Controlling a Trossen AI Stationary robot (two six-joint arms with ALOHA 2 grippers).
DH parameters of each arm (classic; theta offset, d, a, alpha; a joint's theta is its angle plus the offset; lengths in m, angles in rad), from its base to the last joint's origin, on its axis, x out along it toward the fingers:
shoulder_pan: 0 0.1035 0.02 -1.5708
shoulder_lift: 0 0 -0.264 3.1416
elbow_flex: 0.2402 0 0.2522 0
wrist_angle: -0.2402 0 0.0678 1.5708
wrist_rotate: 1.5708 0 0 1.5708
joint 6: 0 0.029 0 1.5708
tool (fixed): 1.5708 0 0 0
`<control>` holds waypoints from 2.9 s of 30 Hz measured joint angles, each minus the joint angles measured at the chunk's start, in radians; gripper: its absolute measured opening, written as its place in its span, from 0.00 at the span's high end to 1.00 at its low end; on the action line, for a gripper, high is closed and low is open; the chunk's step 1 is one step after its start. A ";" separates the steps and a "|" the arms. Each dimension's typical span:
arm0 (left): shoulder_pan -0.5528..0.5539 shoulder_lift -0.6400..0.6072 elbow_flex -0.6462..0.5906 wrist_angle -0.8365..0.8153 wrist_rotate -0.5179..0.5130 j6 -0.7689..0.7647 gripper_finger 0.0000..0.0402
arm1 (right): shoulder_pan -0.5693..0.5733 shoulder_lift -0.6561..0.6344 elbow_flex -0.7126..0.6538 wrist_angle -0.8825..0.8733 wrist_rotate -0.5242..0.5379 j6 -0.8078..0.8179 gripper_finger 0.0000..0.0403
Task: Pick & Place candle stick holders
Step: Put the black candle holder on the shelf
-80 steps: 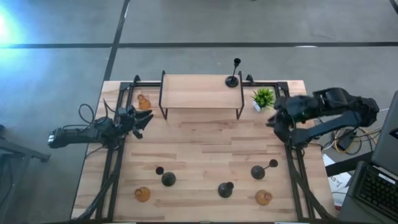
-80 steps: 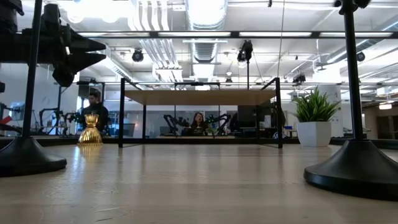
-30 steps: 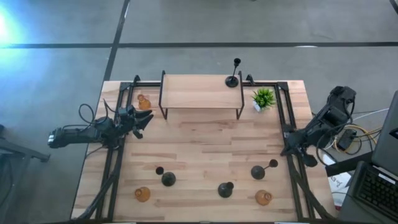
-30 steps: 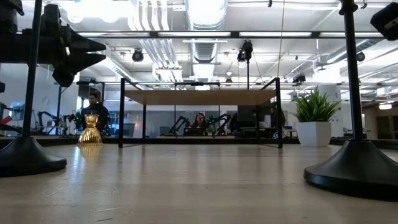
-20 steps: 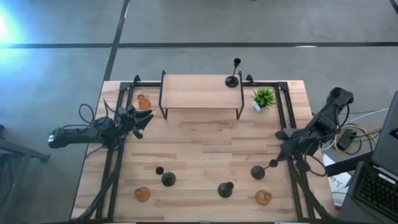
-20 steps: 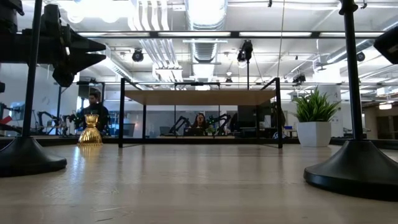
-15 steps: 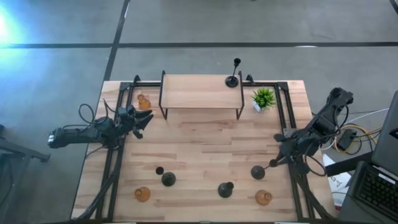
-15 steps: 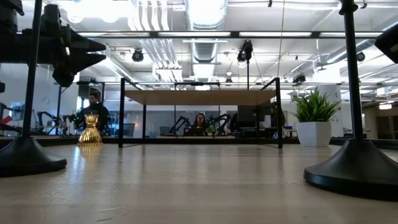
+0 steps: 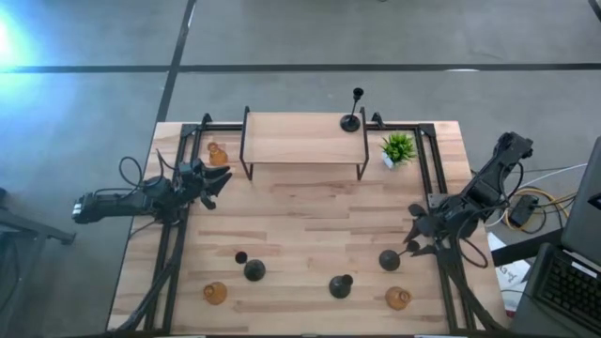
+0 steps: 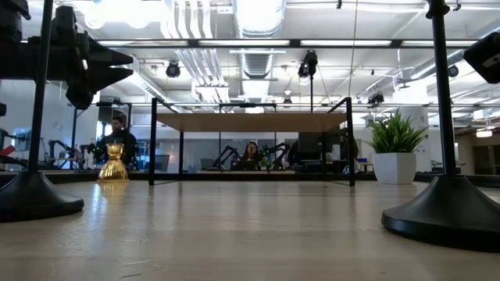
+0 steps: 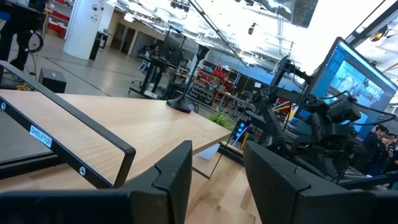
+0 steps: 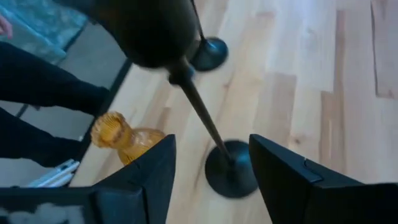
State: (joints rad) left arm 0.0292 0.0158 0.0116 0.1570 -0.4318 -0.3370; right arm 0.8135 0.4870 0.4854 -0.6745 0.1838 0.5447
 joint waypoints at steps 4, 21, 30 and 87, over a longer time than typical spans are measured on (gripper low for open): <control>0.000 0.000 0.000 0.000 0.000 0.000 0.63 | 0.000 0.000 0.000 0.038 0.001 -0.022 0.49; 0.000 0.000 0.000 0.000 0.000 0.000 0.63 | 0.000 0.149 0.001 0.142 0.002 -0.050 0.66; 0.000 0.000 0.000 -0.001 0.000 0.000 0.63 | -0.001 0.183 0.013 0.174 0.087 -0.052 0.96; 0.000 0.000 0.000 -0.001 0.000 0.000 0.63 | -1.221 0.942 1.065 -0.039 -0.184 -0.443 0.98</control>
State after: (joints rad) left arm 0.0292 0.0158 0.0116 0.1558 -0.4320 -0.3370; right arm -0.4075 1.4294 1.5501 -0.7131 -0.0006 0.1016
